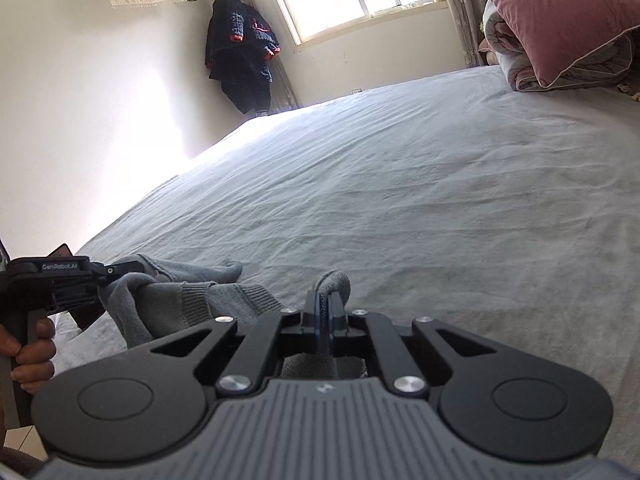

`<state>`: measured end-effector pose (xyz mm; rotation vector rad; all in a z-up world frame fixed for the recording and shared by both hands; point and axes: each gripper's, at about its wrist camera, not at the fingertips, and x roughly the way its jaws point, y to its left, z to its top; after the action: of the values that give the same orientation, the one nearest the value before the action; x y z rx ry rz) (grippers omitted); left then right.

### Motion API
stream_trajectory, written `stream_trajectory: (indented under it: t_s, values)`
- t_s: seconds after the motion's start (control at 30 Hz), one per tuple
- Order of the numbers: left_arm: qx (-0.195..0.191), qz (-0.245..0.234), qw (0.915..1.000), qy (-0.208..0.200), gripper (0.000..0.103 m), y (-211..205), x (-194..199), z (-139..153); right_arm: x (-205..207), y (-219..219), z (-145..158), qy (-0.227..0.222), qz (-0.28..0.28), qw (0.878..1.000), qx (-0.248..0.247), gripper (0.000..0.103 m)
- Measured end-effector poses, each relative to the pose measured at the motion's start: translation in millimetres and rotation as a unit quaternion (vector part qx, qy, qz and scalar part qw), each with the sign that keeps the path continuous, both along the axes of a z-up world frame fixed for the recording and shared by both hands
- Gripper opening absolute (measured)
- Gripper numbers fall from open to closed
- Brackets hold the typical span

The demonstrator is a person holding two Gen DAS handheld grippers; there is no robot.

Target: Fold clothes

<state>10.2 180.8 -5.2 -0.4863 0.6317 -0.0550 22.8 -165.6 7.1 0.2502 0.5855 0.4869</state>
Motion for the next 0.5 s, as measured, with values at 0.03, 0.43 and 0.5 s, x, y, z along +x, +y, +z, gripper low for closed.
stream_trajectory:
  t_s: [0.03, 0.43, 0.5]
  values:
    - [0.006, -0.001, 1.0, 0.005, 0.008, 3.8, -7.1, 0.7, 0.2, -2.5, -0.3, -0.001, -0.004, 1.0, -0.003, 0.005]
    - [0.076, -0.11, 0.9832, 0.124, 0.007, 9.6, -69.0, -37.1, -1.2, 13.6, -23.3, 0.026, 0.02, 0.996, -0.077, 0.005]
    - [0.097, -0.124, 0.9776, 0.139, 0.007, 5.9, -74.6, -46.5, -0.1, 18.1, -31.4, 0.041, 0.025, 0.995, -0.093, 0.005]
